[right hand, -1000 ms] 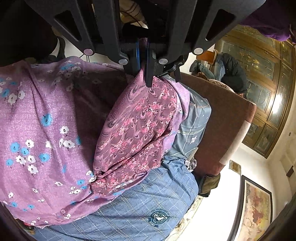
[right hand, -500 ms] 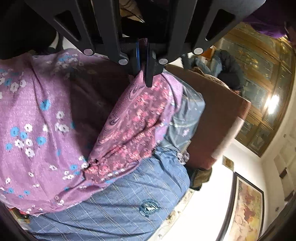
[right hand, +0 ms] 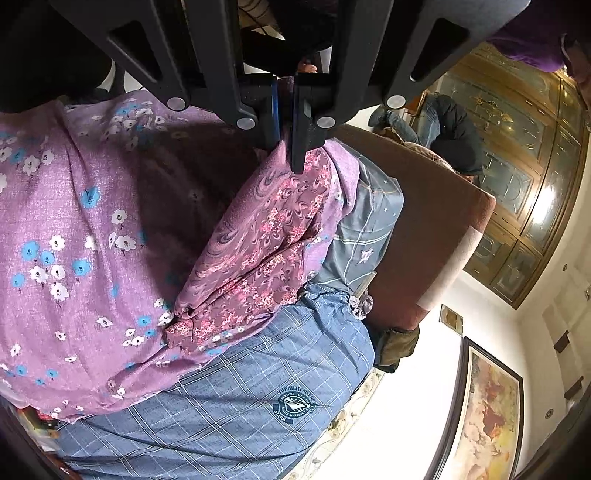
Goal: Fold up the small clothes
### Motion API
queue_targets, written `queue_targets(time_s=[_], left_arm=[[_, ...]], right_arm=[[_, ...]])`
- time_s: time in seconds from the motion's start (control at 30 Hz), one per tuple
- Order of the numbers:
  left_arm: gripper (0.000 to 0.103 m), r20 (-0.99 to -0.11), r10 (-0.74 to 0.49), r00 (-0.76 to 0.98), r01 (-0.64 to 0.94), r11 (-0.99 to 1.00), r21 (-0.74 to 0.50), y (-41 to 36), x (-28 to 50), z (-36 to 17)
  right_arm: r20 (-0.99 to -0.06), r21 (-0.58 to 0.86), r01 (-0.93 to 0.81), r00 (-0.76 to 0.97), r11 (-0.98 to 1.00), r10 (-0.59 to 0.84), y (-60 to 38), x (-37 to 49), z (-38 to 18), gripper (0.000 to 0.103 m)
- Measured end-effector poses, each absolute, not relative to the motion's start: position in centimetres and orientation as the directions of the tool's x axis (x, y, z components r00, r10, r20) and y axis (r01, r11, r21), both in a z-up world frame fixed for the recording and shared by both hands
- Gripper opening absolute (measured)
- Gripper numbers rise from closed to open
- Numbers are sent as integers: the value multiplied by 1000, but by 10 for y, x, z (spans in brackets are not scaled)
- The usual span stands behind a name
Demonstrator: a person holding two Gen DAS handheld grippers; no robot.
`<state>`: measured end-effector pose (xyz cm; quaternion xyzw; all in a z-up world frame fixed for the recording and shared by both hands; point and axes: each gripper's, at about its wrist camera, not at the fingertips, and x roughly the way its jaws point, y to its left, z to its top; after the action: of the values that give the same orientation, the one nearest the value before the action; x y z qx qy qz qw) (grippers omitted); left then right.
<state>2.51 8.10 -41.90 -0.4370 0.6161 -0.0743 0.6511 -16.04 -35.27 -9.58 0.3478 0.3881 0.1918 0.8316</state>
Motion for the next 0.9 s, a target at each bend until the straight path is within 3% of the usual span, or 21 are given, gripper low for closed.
queue_targets(time_s=[0.07, 0.1, 0.13, 0.4, 0.63, 0.9], left_arm=[[53, -712, -653, 257, -384, 607, -695, 82, 27, -409], [31, -698, -667, 261, -353, 607, -712, 80, 28, -403], [19, -684, -680, 263, -328, 604, -726, 80, 29, -399], [10, -597, -737, 317, -118, 594, -796, 88, 7, -317], [10, -649, -688, 326, -91, 660, -746, 107, -5, -289], [6, -519, -725, 454, 41, 598, -800, 130, 2, -259]], right_arm=[[-509, 729, -50, 629, 683, 588, -353, -160, -96, 4], [-507, 730, -48, 630, 682, 588, -353, -159, -97, 4], [-508, 731, -46, 630, 680, 588, -353, -158, -98, 4], [-522, 715, -32, 641, 699, 563, -353, -160, -94, 4], [-513, 701, -43, 663, 712, 545, -351, -157, -78, 4], [-516, 678, -61, 671, 733, 533, -347, -145, -63, 4]])
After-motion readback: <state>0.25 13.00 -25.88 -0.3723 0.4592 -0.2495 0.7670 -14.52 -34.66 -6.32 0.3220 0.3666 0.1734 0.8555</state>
